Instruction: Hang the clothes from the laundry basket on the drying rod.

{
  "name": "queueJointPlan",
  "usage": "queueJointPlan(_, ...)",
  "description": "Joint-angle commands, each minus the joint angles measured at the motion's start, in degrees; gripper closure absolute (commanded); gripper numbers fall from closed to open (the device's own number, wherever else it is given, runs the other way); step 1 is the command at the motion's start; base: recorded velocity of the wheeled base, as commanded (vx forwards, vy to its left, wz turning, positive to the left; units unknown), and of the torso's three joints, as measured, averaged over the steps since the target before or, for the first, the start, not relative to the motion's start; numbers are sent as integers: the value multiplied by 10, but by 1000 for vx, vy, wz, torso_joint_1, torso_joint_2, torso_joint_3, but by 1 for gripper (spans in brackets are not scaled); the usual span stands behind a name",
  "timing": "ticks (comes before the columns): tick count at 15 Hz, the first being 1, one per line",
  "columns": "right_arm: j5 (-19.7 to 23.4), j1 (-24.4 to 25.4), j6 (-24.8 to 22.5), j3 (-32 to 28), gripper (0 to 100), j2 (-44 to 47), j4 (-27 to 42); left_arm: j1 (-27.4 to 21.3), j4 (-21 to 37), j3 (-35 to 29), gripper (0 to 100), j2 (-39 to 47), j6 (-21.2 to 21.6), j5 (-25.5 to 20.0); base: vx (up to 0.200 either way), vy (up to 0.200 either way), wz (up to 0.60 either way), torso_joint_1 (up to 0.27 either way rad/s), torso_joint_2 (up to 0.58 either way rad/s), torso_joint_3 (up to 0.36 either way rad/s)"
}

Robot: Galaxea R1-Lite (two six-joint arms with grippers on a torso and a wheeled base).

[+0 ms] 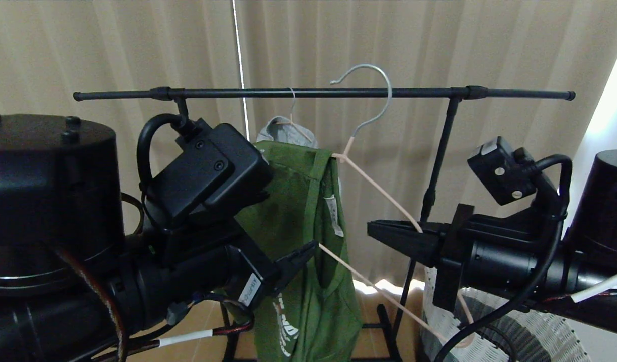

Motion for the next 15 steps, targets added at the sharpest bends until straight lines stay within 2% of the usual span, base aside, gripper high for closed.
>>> queueJointPlan(1,1,-18,-11,0,100,-21,3,3,-1,21,0,-24,15,0,0,0,0,0,0,0)
queueJointPlan(2,1,-18,-11,0,100,-21,3,3,-1,21,0,-24,15,0,0,0,0,0,0,0)
queueJointPlan(3,1,-42,-19,0,100,-43,21,20,-1,44,0,-55,51,1,0,0,0,0,0,0)
queueJointPlan(6,1,-60,-24,0,100,-88,79,67,0,61,0,-103,88,2,0,0,0,0,0,0)
queueJointPlan(12,5,-100,-54,-1,100,-96,131,163,-1,61,0,-112,103,0,0,0,0,0,0,0)
queueJointPlan(15,10,-99,-55,-2,100,-94,143,166,-2,68,0,-118,118,0,0,0,0,0,0,0)
